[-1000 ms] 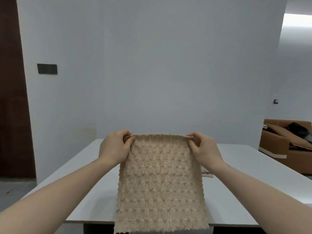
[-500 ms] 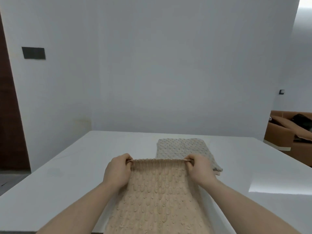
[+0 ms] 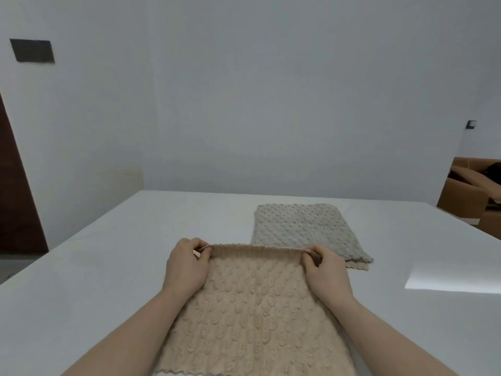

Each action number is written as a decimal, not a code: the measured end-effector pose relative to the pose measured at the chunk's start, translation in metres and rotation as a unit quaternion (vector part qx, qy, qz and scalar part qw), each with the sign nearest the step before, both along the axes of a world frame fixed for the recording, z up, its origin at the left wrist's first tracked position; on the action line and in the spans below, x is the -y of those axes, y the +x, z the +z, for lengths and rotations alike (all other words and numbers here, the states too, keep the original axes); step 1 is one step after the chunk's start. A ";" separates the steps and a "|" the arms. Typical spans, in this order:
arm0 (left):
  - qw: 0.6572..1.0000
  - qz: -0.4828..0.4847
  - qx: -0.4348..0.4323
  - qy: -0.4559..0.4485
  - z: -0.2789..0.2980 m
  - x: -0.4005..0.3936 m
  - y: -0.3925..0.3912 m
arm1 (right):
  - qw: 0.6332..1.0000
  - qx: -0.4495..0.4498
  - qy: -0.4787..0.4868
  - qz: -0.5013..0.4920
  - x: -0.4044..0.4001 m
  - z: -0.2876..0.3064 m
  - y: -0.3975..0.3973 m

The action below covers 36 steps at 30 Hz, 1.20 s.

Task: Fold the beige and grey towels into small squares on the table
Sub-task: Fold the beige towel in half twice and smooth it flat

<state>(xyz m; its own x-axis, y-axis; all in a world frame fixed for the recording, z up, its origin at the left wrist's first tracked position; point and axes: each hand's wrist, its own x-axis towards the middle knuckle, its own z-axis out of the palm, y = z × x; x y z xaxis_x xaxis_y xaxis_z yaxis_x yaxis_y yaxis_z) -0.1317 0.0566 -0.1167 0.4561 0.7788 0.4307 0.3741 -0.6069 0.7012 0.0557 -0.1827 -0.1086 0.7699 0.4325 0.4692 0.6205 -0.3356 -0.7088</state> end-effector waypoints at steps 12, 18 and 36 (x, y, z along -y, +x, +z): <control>0.994 -0.039 0.085 -0.056 0.009 0.006 -0.003 | 0.996 -0.012 0.069 -0.047 0.003 -0.002 0.005; 0.983 -0.089 0.149 -0.066 0.013 0.014 -0.010 | 0.986 -0.058 0.154 -0.037 0.006 0.005 -0.002; 0.975 -0.046 0.185 -0.115 0.016 0.030 -0.037 | 0.987 -0.071 0.146 0.015 0.032 0.010 -0.032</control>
